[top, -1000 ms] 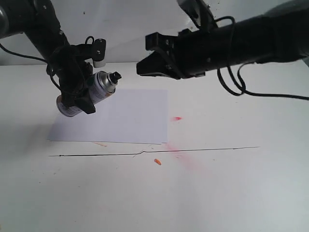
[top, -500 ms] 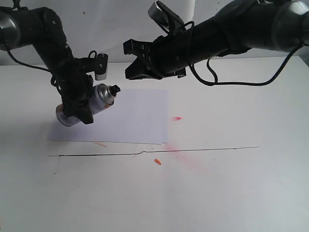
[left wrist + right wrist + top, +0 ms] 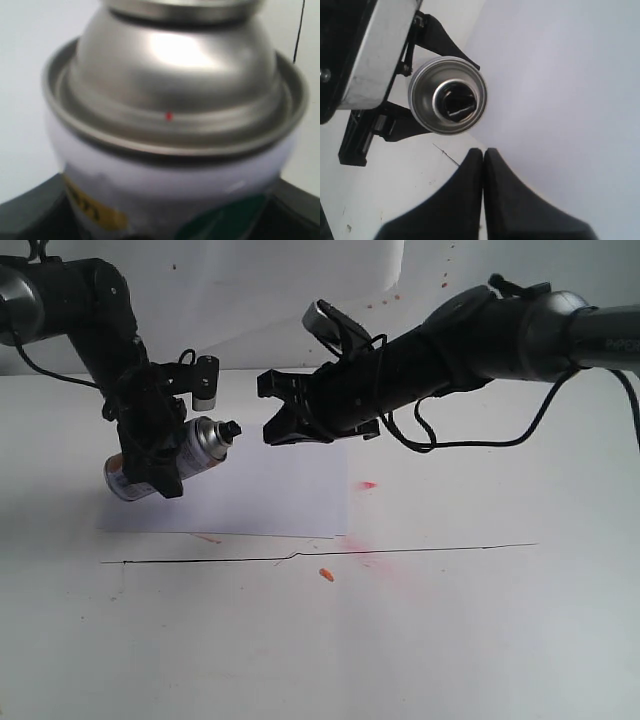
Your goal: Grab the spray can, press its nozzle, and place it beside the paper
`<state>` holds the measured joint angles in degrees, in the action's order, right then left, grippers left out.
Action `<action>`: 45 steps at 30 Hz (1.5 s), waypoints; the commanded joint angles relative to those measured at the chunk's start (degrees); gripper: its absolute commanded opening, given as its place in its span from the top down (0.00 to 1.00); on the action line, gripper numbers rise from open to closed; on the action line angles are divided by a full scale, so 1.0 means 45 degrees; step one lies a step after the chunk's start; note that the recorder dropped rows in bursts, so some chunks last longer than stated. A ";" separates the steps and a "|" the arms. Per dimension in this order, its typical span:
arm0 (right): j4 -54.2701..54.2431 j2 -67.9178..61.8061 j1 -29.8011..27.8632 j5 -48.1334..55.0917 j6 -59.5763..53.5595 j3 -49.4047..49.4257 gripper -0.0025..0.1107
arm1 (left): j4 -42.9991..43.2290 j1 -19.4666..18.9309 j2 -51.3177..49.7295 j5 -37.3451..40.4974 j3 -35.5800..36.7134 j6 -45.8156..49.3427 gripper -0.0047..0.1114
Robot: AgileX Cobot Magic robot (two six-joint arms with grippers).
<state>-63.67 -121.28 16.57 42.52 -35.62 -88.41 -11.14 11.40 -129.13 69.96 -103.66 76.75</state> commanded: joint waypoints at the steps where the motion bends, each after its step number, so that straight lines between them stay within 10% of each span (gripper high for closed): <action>1: -0.0868 0.0012 0.0012 0.0019 -0.0773 -0.0076 0.98 | -0.0038 -0.0020 0.0127 0.0001 -0.0147 -0.0110 0.96; 45: -0.5227 -0.1340 0.0137 -0.0213 -0.3584 -0.0076 0.98 | -0.0319 -0.0020 -0.0090 0.0001 -0.0147 -0.0110 0.96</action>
<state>-85.85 -127.22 16.70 41.12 -50.87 -88.41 -11.13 11.40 -130.21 69.96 -103.75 76.63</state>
